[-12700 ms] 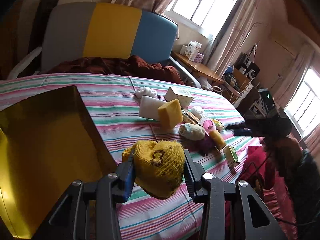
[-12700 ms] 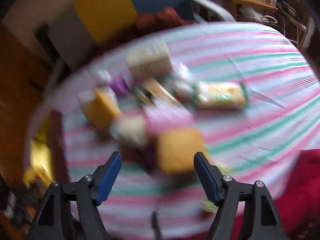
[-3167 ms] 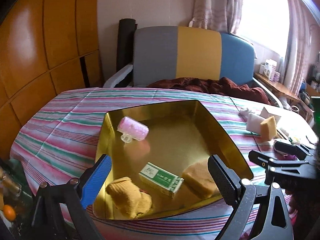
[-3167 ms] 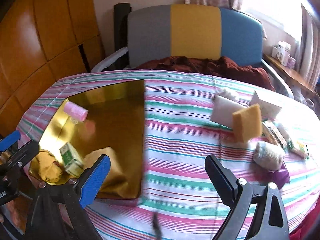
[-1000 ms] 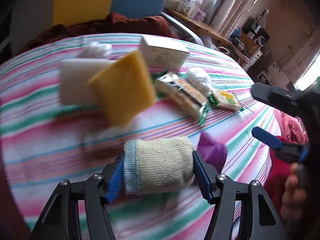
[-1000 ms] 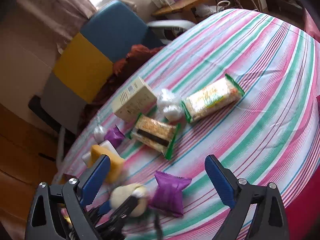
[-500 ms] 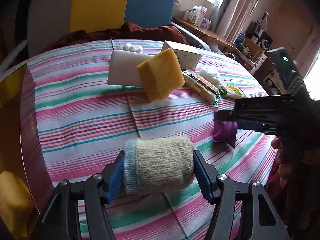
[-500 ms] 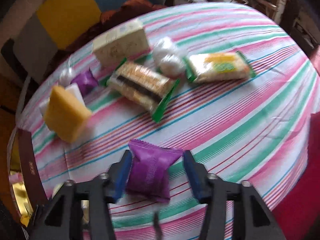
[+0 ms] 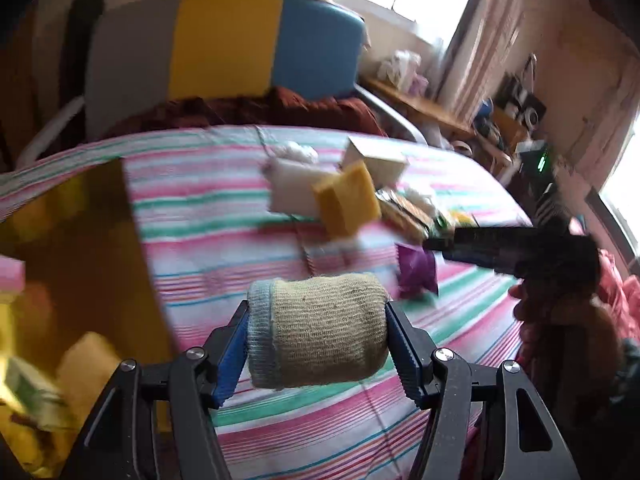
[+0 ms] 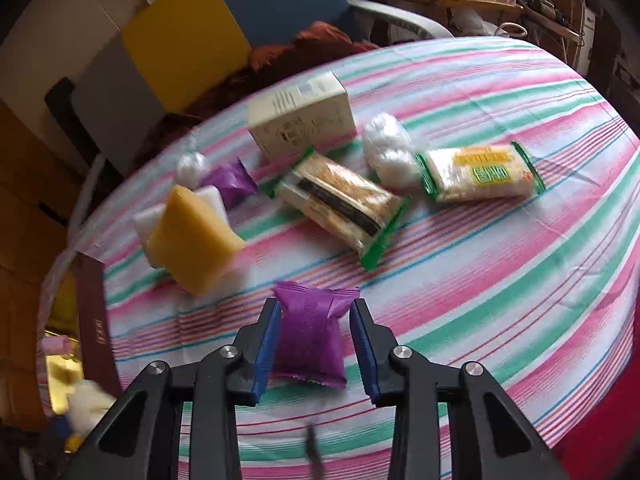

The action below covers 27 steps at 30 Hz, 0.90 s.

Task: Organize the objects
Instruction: 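Carry the sock roll and purple packet over the gold tray and open both grippers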

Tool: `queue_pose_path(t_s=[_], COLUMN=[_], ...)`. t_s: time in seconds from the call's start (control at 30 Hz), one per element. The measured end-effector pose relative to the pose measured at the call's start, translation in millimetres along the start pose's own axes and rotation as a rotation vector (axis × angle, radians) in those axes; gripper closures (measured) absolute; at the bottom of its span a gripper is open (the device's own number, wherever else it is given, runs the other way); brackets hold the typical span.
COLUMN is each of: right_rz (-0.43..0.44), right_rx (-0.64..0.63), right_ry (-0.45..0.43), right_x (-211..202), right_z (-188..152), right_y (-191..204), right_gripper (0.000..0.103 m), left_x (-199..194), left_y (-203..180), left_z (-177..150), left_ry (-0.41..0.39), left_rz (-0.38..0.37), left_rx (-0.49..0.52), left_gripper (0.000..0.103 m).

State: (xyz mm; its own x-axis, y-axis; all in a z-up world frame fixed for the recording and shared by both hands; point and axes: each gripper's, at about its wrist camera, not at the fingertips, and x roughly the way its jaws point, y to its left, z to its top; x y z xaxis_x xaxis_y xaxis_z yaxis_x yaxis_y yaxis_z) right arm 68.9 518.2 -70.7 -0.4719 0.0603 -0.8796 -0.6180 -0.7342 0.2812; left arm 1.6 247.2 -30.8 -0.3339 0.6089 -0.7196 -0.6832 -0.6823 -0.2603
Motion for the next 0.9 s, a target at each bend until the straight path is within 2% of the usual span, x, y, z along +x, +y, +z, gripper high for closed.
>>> queue_pose_path(t_s=[0.07,0.2,0.23,0.47,0.53,0.6,0.7,0.9], right_rz=[-0.005,0.019,0.017,-0.081,-0.124,-0.132,-0.097,0.068], right_rx=[0.013,0.03,0.029,-0.028,-0.075,-0.104,-0.105,-0.111], right_ry=[0.019,0.052,0.065,0.101,0.09,0.076,0.048,-0.044], right_x=[8,12,15,34,38,36,28,-13], right_z=[5,1,1,4,2,0,-2,-16], right_y=[4,2,5,12,19,23,25,40], right_gripper=[0.067,0.033,0.031,0.033,0.064,0.065,0.065,0.065], left_x=[-11,-22,-24,-46,-51,-56,-70,-100], left_y=[10,25,27,38,42,48,63,114], left_z=[2,-1,-2,-10,-11,-12,-14,-20], left_ry=[-0.022,-0.034,-0.036,-0.071,-0.08,-0.09,-0.115,-0.166], left_rz=[0.002,0.003,-0.001,0.002,0.007,0.012,0.04,0.148], left_rx=[-0.03,-0.066,-0.073,-0.085,-0.092,-0.107,-0.128,-0.197], left_gripper=[0.039,0.039,0.039,0.038,0.038,0.038,0.038,0.038])
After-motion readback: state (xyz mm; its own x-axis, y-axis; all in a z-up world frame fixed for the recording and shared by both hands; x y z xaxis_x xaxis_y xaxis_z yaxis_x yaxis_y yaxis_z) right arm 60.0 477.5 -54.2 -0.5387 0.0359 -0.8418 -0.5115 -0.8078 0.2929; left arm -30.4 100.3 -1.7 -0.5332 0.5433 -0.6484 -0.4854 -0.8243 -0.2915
